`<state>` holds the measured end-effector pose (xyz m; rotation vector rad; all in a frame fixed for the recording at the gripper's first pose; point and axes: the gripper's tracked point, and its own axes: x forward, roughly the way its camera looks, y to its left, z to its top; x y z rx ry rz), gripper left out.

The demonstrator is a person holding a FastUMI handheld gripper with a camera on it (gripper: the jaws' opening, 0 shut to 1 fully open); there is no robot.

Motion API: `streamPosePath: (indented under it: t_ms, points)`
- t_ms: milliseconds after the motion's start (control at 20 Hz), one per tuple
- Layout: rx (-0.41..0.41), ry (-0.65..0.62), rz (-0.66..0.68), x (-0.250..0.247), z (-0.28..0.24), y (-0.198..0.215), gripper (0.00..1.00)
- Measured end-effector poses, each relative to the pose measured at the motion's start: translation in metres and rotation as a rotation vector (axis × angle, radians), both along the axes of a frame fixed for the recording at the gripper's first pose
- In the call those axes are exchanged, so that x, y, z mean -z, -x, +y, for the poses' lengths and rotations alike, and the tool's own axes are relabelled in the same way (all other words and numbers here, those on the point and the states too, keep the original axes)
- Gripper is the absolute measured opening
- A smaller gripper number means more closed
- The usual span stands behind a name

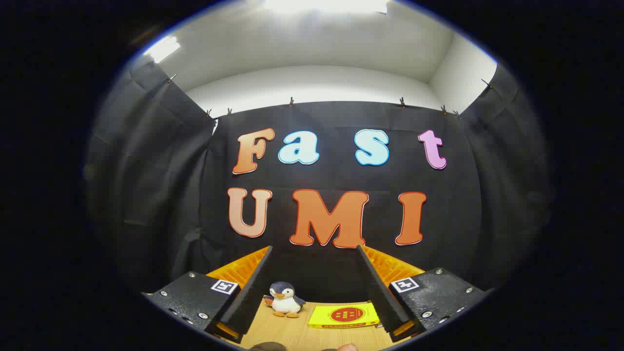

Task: Open the storage box then place both shoes into the box .Put the left shoe in first, then the right shoe, with the right side of both shoes facing outward in a uniform manner.

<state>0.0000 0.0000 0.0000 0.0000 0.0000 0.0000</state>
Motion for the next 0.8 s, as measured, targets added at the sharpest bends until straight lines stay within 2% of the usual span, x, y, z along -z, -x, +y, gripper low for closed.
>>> streamPosePath:
  t_ms: [800]
  points:
    - [-0.115, 0.005, 0.013, 0.008, 0.048, -0.012, 0.99]
